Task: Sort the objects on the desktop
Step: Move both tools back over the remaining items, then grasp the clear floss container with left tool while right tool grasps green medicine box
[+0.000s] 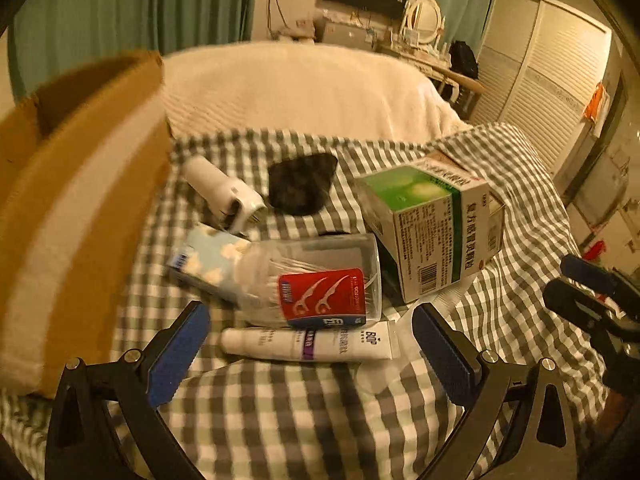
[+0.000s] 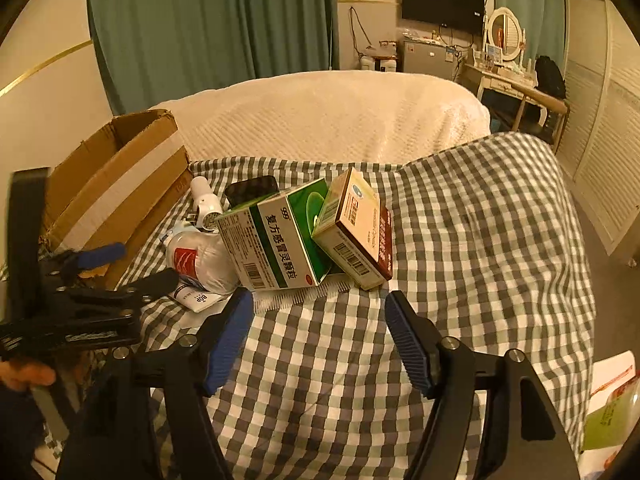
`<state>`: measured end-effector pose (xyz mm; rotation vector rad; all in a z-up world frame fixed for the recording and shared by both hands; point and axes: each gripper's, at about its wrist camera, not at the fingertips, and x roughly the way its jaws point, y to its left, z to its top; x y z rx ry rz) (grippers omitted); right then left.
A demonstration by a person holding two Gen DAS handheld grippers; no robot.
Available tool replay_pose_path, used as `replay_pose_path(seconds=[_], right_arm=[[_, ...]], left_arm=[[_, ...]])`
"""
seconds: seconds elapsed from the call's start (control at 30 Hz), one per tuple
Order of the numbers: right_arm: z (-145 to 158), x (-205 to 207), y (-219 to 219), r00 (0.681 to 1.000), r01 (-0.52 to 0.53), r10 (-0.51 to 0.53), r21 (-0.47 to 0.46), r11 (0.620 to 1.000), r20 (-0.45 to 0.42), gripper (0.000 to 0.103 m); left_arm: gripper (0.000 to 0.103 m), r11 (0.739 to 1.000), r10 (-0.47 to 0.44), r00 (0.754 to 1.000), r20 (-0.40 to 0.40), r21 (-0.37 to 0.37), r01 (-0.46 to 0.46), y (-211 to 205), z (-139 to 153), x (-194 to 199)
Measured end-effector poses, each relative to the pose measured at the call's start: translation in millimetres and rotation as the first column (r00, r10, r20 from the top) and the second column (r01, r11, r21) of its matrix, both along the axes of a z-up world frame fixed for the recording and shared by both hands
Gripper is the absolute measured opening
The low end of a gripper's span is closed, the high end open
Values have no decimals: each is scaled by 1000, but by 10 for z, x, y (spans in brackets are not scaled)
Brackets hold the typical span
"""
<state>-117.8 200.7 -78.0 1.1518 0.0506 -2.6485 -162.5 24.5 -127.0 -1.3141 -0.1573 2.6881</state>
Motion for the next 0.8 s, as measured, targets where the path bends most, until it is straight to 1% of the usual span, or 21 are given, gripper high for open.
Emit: replay_pose_path(seconds=[0.07,0.2,0.3,0.37,0.47,0.5,0.57,0.6,0.67,0.77,0.8], right_arm=[[-42,-36,10,1000,6,-6,-1,1000,8,68],[-74,-84,16,1000,8,-9,1,1000,18,68],[-83,-127,-18,1000,5,-5,7,1000,23,68],[-92,-166,-57,1000,-4,3,12,1000,28,68],[-79,-230,-162,999,-20,19,25,999,26,68],[-67,-248,-197,1000,-23,22,32,999,21,68],[-41,-290,-278,999,-32,31,42,999,12,68],[-29,-317,-333,999,-39,38,47,998,8,68],[-18,-354,-438,999,-53,53,63,997,-1,68],[-17,-384,-576,998,-60,62,91,994,-18,68],[-18,-390,-603,998,-56,58,98,994,-23,72]], left_arm=[[103,1000,-1,1000,26,19,0,4,-69,-91],[103,1000,10,999,47,27,-11,-41,-146,-211],[103,999,-6,996,83,48,2,-105,-195,-304],[103,999,-32,994,107,44,27,-93,-236,-379],[103,999,-51,990,133,17,49,-36,-301,-498],[103,998,-55,990,131,13,53,-28,-319,-523],[100,998,-65,993,97,21,63,-32,-340,-539],[91,997,-70,994,80,41,67,-53,-342,-524],[91,998,-45,997,69,50,41,-107,-321,-498],[91,997,25,999,31,70,-27,-275,-207,-394],[91,996,51,999,16,66,-52,-340,-158,-345]])
